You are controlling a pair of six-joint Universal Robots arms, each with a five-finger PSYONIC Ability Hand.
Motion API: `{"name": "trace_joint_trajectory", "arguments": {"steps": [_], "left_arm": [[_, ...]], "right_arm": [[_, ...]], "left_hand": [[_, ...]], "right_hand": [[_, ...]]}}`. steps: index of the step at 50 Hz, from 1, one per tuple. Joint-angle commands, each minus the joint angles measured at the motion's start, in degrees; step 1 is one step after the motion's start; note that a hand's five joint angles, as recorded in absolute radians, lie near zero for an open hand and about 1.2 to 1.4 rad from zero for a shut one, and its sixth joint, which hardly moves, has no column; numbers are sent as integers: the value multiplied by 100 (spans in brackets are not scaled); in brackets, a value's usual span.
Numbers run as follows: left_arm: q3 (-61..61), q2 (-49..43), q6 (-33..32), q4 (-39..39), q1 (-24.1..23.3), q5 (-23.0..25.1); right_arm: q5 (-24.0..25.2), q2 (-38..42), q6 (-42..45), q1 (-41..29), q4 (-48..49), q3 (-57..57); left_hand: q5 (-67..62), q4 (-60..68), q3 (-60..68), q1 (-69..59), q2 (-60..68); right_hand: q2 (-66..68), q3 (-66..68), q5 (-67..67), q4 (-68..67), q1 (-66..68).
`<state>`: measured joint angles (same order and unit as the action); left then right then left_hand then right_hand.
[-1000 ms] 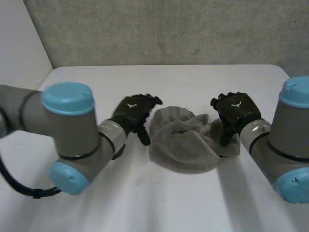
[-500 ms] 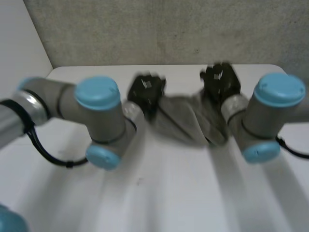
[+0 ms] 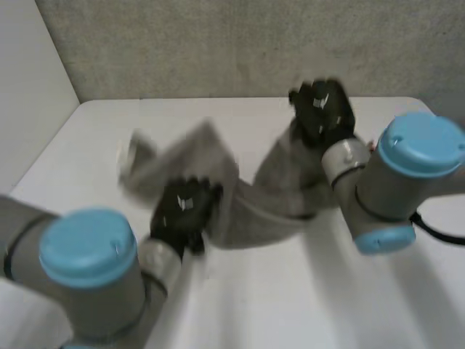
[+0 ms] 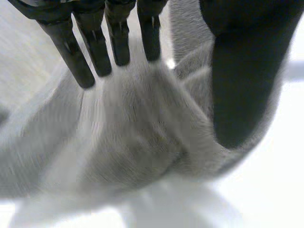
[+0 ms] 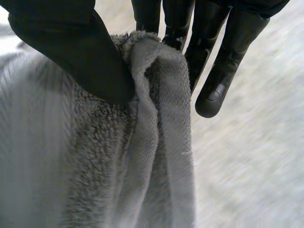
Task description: Fold the towel.
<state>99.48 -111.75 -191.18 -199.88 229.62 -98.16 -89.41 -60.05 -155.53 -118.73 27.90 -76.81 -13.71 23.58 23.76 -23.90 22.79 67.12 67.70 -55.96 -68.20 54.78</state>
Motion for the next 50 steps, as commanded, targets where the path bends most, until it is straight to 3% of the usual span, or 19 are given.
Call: {"name": "trace_joint_trajectory", "arguments": {"steps": [1,8,12,16,26,34,40,50], "left_arm": [[652,424,10,871,-541,-19],[335,866,10,1030,-436,-1],[-129,875,1,1065,81,51],[-544,716,1,1022,302,131],[-2422,-784,1,1109,697,1219],[-3451,-1742,-7,1381,742,2133],[-3989,-2263,-87,1830,742,2187],[-4033,-2571,-1114,2085,856,2152]], "right_arm": [[56,-7,49,-1,-399,-826],[47,-296,207,52,-399,-1265],[47,-384,216,166,-400,-1442],[65,-498,207,271,-400,-1739],[100,-815,216,280,-391,-2329],[100,-991,207,280,-391,-2575],[100,-991,207,298,-391,-2619],[144,-991,207,482,-391,-2575]], "left_hand": [[1332,-1320,-1338,1352,-1241],[1248,-1236,-1254,1268,-1156],[1181,-1169,-1187,1201,-1089],[1030,-1017,-1035,1049,-938],[-415,428,410,-396,507],[-1255,1268,1250,-1236,1347],[-1830,1842,1824,-1811,1922],[-1712,1724,1706,-1692,1803]], "right_hand": [[1288,1230,-1404,-1180,2522],[1288,1230,-1404,-1180,2522],[1288,1230,-1404,-1180,2522],[1288,1230,-1404,-1180,2522],[1288,1230,-1404,-1180,2522],[1288,1230,-1404,-1180,2522],[1288,1230,-1404,-1180,2522],[1288,1230,-1404,-1180,2522]]}}
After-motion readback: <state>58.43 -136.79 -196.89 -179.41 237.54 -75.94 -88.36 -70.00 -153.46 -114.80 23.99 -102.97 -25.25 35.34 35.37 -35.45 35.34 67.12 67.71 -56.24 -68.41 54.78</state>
